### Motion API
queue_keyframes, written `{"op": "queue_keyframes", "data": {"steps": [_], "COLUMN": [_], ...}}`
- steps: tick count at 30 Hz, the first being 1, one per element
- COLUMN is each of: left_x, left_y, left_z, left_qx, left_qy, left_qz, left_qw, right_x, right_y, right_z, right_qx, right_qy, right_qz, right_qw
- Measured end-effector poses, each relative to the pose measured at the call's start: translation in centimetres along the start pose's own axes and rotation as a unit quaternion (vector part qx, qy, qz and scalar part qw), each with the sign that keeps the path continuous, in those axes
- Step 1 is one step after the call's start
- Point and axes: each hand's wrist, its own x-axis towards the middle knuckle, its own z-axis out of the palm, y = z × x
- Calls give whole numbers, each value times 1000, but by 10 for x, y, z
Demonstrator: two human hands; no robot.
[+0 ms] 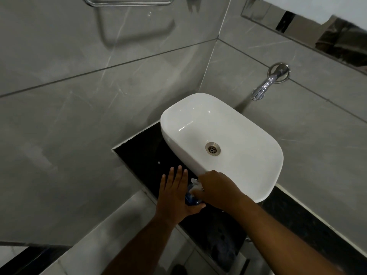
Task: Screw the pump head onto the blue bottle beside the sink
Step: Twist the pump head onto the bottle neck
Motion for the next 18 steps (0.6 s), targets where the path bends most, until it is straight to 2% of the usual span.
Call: {"op": "queue_keyframes", "data": {"steps": [3, 6, 8, 13, 18], "left_x": [0, -1, -1, -1, -2], "left_y": [0, 0, 0, 1, -2], "left_z": [0, 0, 0, -1, 4], "left_qx": [0, -11, -13, -6, -35], "left_qy": [-2, 14, 21, 5, 7], "left_qz": [-2, 8, 13, 5, 8], "left_qw": [1000, 1000, 1000, 1000, 999], "right_x": [-1, -4, -2, 3, -1], "right_y": [3, 3, 2, 0, -1], "right_z": [2, 6, 8, 9, -3], "right_qx": [15, 45, 19, -33, 80], "right_qy": [5, 3, 14, 33, -26], "right_qz": [10, -27, -43, 30, -9], "right_qw": [1000, 999, 999, 998, 996]}}
